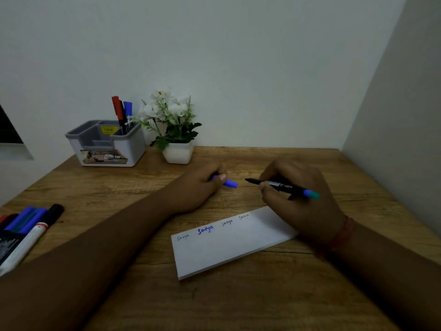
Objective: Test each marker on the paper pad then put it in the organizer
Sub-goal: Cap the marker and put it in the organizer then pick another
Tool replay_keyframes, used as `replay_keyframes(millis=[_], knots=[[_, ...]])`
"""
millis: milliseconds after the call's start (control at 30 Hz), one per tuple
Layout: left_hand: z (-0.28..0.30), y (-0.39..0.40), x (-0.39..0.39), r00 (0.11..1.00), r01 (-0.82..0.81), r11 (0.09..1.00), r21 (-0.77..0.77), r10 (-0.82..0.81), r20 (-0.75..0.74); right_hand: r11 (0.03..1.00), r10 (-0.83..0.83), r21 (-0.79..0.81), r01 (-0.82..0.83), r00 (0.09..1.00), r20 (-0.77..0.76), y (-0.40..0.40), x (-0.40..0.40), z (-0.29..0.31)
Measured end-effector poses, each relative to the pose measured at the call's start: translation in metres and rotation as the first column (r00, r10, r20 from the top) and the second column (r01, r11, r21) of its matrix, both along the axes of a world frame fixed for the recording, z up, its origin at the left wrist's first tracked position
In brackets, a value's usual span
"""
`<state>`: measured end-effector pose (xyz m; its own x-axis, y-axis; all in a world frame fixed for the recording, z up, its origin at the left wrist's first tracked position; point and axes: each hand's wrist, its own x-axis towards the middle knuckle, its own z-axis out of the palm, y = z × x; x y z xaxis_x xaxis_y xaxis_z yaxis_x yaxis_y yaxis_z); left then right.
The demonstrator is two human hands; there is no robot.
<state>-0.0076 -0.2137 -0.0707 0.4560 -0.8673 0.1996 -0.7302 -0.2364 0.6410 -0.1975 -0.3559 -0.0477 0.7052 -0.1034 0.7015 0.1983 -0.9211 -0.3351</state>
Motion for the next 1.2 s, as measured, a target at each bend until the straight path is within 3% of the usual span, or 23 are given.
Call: replay_keyframes(millis=[100, 300, 433, 600, 733, 867, 1067, 1200], knots=[[-0.003, 0.001, 0.001, 0.997, -0.021, 1.0, -0.015, 0.022, 0.067, 0.991, -0.011, 0.136, 0.007, 1.0, 0.026, -0.005, 0.002, -0.001], [-0.007, -0.005, 0.002, 0.989, 0.02, 1.0, 0.006, -0.02, 0.149, 0.978, -0.055, 0.2, 0.058, 0.998, -0.023, -0.007, 0.005, -0.004], [-0.006, -0.003, 0.0, 0.987, 0.014, 0.999, -0.04, -0.008, 0.161, 0.937, -0.084, 0.335, 0.1, 0.995, -0.06, -0.009, 0.006, -0.003], [-0.003, -0.004, -0.005, 0.949, -0.096, 0.991, -0.089, 0.118, 0.291, 0.78, -0.079, 0.62, 0.088, 0.996, -0.042, -0.001, 0.005, 0.014], [-0.004, -0.009, -0.016, 0.898, -0.126, 0.991, -0.039, 0.131, 0.421, 0.502, 0.052, 0.864, 0.021, 0.997, -0.055, 0.002, -0.001, 0.028], [-0.008, -0.012, -0.02, 0.878, -0.143, 0.989, 0.037, 0.11, 0.466, 0.644, -0.006, 0.725, 0.244, 0.949, -0.315, 0.01, -0.013, 0.014], [-0.018, -0.013, -0.026, 0.85, -0.156, 0.976, 0.154, 0.054, 0.525, 0.757, -0.045, 0.588, 0.285, 0.921, -0.388, 0.019, -0.021, -0.004], [-0.022, -0.014, -0.026, 0.816, -0.152, 0.977, 0.153, 0.037, 0.577, 0.77, -0.056, 0.564, 0.299, 0.912, -0.407, 0.017, -0.021, -0.006]])
